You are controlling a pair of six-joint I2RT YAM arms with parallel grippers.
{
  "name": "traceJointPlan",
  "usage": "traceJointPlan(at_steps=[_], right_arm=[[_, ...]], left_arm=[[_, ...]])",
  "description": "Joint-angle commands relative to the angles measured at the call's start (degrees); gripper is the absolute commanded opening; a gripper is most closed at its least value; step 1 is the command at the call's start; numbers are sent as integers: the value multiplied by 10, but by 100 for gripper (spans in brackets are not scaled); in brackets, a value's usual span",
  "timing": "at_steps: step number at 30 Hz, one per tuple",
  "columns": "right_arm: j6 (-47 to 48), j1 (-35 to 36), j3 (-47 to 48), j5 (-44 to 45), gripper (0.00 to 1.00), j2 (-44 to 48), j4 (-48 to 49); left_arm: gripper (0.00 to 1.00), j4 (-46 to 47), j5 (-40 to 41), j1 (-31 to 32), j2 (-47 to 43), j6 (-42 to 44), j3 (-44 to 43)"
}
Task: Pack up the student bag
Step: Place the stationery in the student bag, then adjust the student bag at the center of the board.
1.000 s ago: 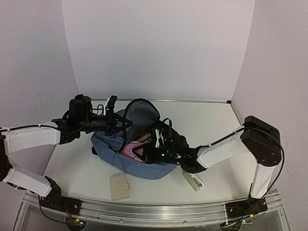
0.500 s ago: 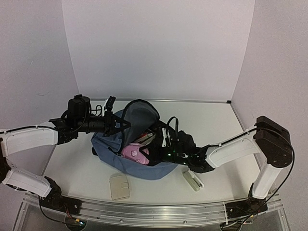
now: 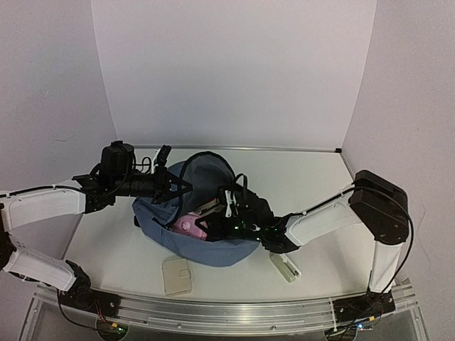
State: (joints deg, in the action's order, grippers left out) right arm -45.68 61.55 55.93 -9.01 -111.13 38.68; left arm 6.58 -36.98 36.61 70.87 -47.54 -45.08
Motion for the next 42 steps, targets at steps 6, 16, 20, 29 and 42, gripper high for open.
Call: traceJointPlan(at_steps=[6, 16, 20, 29, 42], right_arm=[[9, 24, 79, 54, 15, -71, 67], [17, 35, 60, 157, 39, -31, 65], [16, 35, -29, 226, 61, 63, 57], [26, 34, -109, 348, 84, 253, -122], [-45, -124, -177, 242, 93, 379, -302]], left_arm=[[0, 95, -31, 3, 10, -26, -24], [0, 121, -39, 4, 24, -38, -18], [0, 76, -13, 4, 9, -6, -27], [0, 2, -12, 9, 34, 45, -48], [3, -197, 14, 147, 133, 197, -148]])
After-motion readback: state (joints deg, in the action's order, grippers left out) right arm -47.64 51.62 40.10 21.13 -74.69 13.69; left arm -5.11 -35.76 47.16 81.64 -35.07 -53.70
